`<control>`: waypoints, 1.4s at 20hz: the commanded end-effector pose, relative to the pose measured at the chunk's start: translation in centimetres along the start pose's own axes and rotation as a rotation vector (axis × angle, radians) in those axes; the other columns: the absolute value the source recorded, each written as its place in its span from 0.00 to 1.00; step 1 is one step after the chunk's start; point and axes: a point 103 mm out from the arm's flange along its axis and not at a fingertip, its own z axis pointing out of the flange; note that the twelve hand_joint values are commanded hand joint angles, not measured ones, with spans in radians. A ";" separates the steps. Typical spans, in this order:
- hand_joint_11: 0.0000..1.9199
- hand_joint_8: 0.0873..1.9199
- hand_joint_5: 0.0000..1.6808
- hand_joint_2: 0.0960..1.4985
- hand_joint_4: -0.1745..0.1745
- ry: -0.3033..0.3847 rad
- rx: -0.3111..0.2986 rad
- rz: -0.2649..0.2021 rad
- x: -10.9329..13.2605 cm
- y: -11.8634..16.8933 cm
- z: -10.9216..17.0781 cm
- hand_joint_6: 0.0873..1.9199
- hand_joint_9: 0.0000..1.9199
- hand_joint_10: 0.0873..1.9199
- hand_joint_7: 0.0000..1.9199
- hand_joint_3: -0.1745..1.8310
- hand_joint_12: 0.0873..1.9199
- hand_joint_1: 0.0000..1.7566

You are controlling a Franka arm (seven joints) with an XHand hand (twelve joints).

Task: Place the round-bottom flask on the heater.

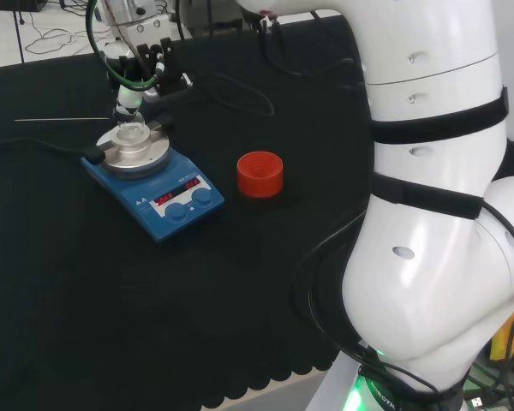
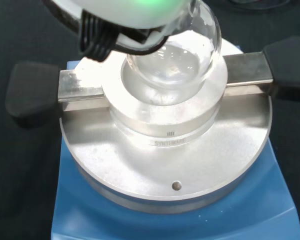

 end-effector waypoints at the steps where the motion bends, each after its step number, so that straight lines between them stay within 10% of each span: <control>1: 0.30 0.32 0.68 0.40 0.51 -0.002 0.013 -0.008 0.2 0.4 0.4 0.47 0.41 0.24 0.27 0.47 0.65 0.65; 12: 0.30 0.32 0.68 0.40 0.52 0.006 0.038 -0.025 0.7 1.5 1.1 0.47 0.41 0.24 0.27 0.47 0.65 0.65; 16: 0.28 0.33 0.65 0.50 0.71 0.023 0.065 -0.015 0.1 1.4 1.4 0.46 0.39 0.25 0.24 0.35 0.66 0.63; 20: 0.24 0.34 0.50 0.37 0.40 0.032 0.080 -0.008 -0.3 1.3 1.2 0.44 0.35 0.28 0.19 0.45 0.67 0.59; 28: 0.21 0.34 0.35 0.32 0.40 0.024 0.057 0.003 -0.9 -0.1 0.2 0.41 0.31 0.29 0.15 0.47 0.68 0.56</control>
